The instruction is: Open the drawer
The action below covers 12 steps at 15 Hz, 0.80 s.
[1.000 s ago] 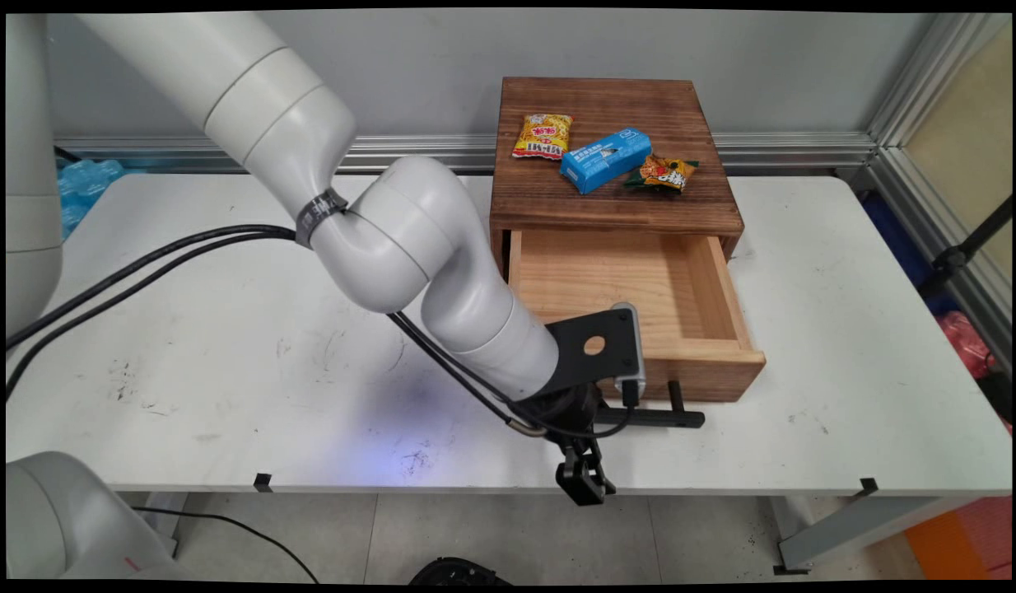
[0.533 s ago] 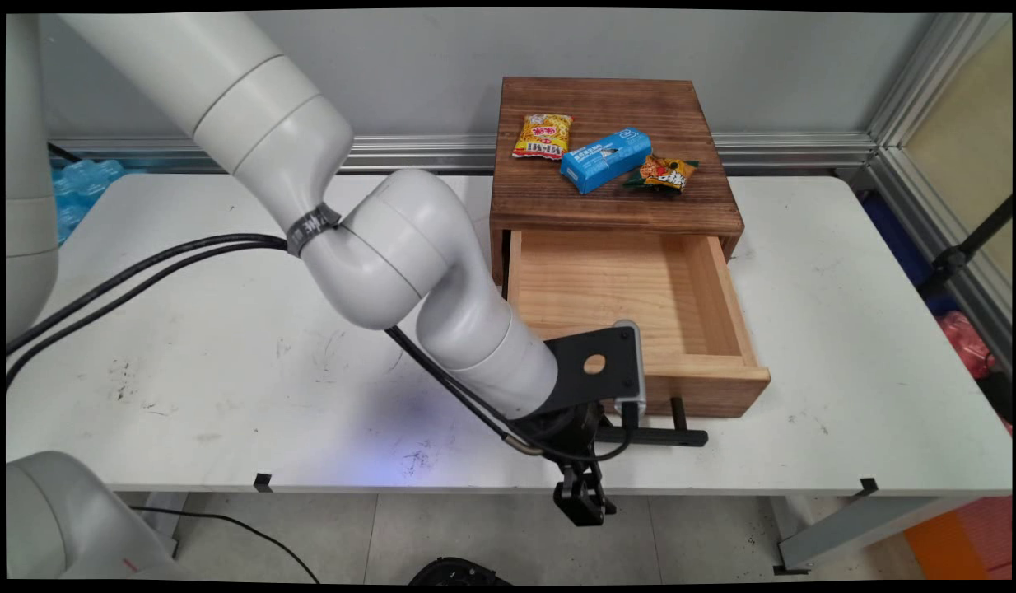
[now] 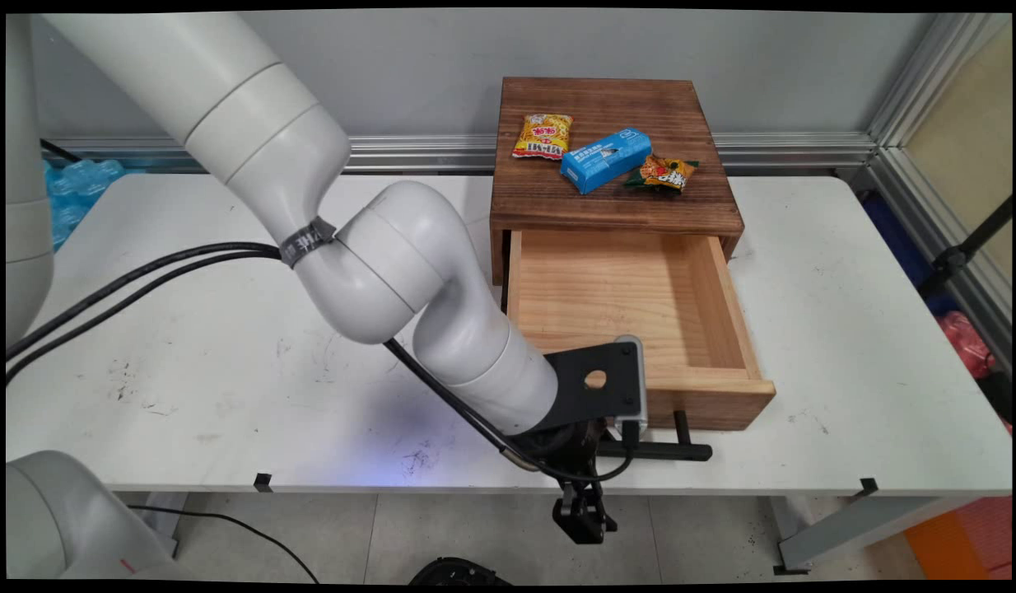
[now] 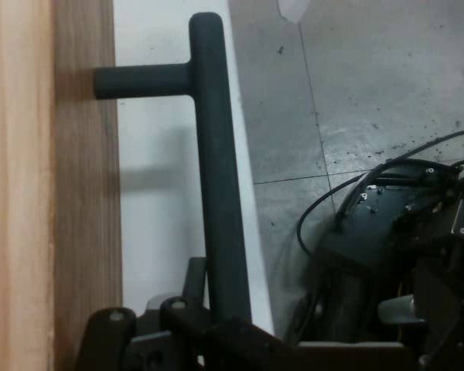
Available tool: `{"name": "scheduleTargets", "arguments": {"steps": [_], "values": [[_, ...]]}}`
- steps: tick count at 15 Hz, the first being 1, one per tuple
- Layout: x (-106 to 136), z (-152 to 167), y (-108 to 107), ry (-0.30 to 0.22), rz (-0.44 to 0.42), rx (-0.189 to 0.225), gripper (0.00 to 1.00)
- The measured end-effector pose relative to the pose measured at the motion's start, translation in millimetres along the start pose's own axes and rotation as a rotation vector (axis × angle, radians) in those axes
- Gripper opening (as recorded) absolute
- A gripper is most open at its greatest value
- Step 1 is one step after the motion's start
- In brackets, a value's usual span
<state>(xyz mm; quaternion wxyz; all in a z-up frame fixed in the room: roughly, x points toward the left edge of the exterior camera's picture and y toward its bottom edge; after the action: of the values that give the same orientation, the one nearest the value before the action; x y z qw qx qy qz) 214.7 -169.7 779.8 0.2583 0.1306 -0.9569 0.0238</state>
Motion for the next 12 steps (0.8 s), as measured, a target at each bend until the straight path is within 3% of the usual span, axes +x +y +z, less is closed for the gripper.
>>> {"name": "scheduleTargets", "arguments": {"steps": [12], "values": [[1.6, -0.9, 19.4, 0.003, -0.004, -0.027, 1.00]]}}
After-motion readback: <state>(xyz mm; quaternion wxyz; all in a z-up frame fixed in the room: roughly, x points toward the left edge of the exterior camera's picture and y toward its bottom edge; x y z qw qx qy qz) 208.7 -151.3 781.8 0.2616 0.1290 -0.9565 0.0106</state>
